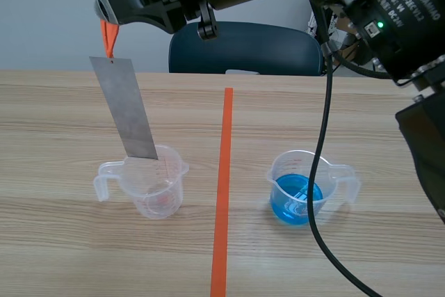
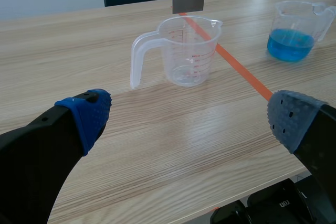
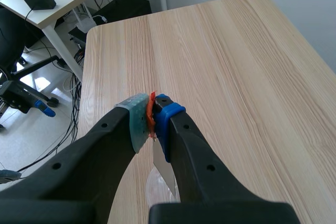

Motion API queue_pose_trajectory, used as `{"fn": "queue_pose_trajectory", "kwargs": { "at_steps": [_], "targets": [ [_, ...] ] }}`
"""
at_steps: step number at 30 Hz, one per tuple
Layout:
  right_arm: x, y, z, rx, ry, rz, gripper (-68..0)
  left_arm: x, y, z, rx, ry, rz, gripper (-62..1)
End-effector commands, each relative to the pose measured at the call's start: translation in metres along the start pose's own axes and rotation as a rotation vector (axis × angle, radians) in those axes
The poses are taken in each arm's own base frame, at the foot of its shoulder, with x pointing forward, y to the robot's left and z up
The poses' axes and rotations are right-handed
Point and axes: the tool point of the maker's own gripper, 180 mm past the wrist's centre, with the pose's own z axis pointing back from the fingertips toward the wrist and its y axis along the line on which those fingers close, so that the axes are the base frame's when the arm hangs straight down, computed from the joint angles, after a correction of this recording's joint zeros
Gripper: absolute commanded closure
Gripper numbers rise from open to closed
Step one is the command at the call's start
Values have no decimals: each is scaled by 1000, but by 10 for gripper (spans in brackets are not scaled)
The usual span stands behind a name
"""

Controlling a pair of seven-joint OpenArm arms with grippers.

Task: Do the redox reaction experiment. put the plate into the left beaker

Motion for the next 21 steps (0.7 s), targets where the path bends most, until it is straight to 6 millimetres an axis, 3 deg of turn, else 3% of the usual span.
{"fn": "queue_pose_trajectory", "kwargs": {
  "at_steps": [1, 21],
  "targets": [
    [12, -1, 3, 0, -33, 17, -2, 9, 3, -3, 6, -38, -6, -623],
    [8, 1, 2, 4, -32, 1, -2, 9, 3, -3, 6, -39, -6, -623]
  ]
}}
